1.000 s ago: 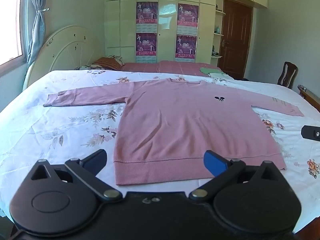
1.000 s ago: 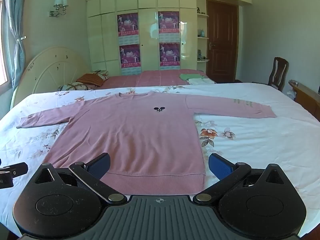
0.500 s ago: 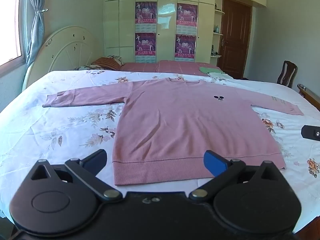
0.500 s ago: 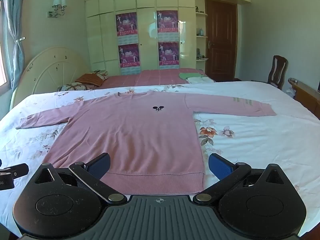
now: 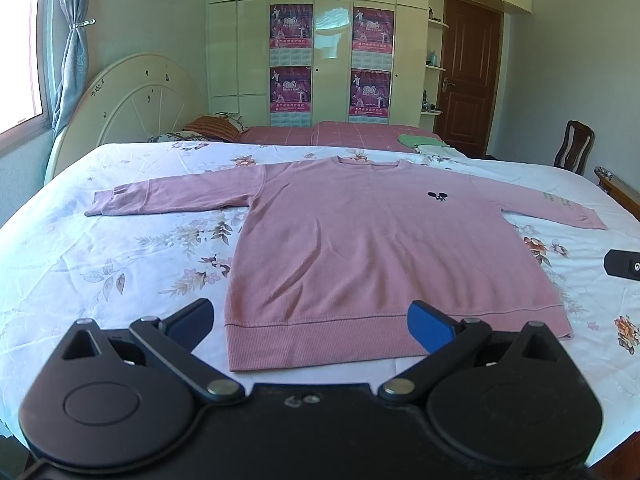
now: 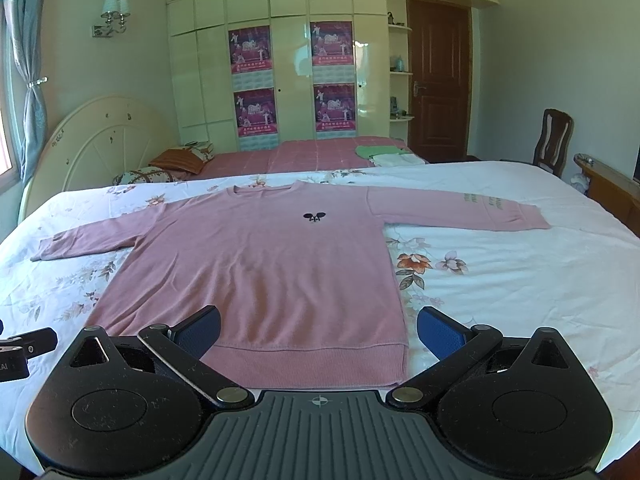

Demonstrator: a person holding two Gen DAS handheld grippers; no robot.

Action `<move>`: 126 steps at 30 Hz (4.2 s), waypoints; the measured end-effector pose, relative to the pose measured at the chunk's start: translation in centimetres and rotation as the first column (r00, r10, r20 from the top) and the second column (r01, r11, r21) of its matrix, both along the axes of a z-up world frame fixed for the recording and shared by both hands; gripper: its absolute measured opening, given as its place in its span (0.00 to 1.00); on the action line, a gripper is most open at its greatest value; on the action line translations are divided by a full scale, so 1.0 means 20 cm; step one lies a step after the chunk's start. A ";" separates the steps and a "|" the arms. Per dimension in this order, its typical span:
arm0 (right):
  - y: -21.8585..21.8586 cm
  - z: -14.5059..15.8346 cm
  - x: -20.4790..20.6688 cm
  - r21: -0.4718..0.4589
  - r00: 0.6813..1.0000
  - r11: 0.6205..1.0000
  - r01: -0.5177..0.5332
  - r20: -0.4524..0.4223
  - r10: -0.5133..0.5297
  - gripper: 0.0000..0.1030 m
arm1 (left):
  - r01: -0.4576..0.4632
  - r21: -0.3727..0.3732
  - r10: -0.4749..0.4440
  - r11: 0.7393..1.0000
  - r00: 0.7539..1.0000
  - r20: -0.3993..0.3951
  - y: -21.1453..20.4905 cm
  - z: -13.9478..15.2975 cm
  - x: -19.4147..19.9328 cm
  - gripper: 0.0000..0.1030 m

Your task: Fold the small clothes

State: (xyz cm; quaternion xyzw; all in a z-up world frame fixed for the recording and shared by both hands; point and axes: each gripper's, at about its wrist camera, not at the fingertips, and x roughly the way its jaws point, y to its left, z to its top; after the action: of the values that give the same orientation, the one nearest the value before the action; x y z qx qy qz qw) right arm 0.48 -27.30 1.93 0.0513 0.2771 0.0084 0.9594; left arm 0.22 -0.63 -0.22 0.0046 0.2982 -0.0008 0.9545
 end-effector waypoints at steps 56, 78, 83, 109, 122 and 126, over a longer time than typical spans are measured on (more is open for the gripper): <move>-0.03 -0.01 0.00 0.003 1.000 1.000 0.000 0.000 0.000 1.00 | 0.003 0.008 -0.003 1.000 1.000 -0.003 0.01 0.00 -0.02 1.00; -0.45 0.10 0.05 0.042 0.982 0.982 0.184 0.045 -0.186 1.00 | 0.202 -0.083 -0.194 0.976 0.976 0.096 -0.31 0.09 0.31 1.00; -0.82 0.09 0.27 0.073 0.957 0.955 0.288 0.023 -0.290 1.00 | 0.303 -0.069 -0.296 0.951 0.951 0.094 -0.51 0.10 0.57 0.95; -2.38 -0.64 1.35 0.533 0.862 0.689 0.491 -0.180 -0.475 0.33 | 0.060 0.002 -0.059 0.998 0.986 -0.157 -0.97 -0.31 1.53 0.77; -2.51 -0.55 1.16 0.565 0.853 0.671 0.481 -0.124 -0.507 0.04 | -0.009 0.015 0.012 1.000 0.986 -0.163 -0.85 -0.28 1.61 0.91; -2.53 -0.60 1.15 0.506 0.842 0.683 0.527 -0.201 -0.501 0.04 | -0.040 0.028 0.045 0.999 0.984 -0.170 -0.75 -0.27 1.61 0.91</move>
State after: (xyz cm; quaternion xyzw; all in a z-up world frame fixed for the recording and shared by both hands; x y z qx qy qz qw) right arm 23.50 -77.90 -9.98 0.3963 0.2597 -0.1841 0.8612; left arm 32.39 -15.64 -5.69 0.0099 0.3789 0.0228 0.9251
